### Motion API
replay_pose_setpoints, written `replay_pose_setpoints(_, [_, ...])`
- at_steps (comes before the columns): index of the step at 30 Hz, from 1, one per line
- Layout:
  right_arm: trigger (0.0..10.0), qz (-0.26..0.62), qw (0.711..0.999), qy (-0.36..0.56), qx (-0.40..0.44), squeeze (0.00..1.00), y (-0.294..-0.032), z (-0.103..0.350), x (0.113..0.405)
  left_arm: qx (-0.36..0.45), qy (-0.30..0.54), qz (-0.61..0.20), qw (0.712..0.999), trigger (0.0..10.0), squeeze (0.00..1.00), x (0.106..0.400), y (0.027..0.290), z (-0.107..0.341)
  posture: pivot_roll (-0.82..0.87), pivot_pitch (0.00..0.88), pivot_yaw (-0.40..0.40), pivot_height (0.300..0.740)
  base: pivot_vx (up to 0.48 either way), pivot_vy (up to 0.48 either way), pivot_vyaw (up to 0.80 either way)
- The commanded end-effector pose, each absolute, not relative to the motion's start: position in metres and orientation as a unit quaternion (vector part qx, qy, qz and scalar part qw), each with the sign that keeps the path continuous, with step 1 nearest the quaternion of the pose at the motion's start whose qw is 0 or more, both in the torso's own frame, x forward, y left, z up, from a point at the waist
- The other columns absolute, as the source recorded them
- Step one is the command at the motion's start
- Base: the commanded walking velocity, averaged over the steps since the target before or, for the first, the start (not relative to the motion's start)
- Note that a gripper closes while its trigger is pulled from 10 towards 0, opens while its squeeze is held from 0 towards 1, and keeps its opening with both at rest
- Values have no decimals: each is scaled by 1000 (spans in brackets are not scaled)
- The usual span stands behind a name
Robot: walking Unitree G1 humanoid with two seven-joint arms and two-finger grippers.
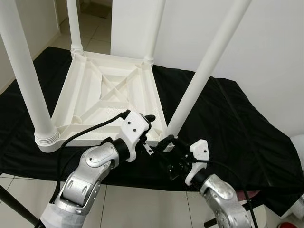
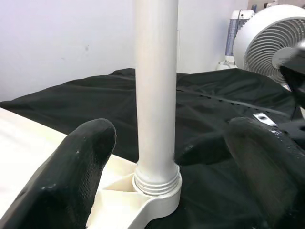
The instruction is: Building children table
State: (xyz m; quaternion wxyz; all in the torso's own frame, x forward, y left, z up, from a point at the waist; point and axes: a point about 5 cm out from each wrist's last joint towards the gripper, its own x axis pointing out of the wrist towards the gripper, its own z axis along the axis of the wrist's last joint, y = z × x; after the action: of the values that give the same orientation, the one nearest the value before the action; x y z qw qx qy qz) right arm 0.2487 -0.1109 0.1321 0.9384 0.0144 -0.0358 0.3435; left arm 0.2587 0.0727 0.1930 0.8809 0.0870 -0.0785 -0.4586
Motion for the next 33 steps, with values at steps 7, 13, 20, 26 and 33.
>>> replay_pose_setpoints(7, [10000,353,935,-27,9,0,-114,128,268,91,-93,-403,906,10000,0,263,73,195,48,0,-175,740,0,0,0])
replay_pose_setpoints(13, [10000,361,932,-29,10,0,-114,132,292,97,-109,-355,924,10000,0,273,80,200,57,0,-181,740,0,0,0])
replay_pose_setpoints(20, [10000,363,931,-20,11,0,-117,127,300,100,-115,-340,928,10000,0,274,84,202,74,0,-191,740,0,0,0])
replay_pose_setpoints(26, [10000,282,959,-25,8,0,-145,123,311,80,-101,-353,927,10000,0,271,87,200,77,0,-190,740,0,0,0])
replay_pose_setpoints(33, [10000,207,978,-33,13,0,-175,124,312,100,-83,-380,916,10000,0,265,82,190,67,0,-184,740,0,0,0])
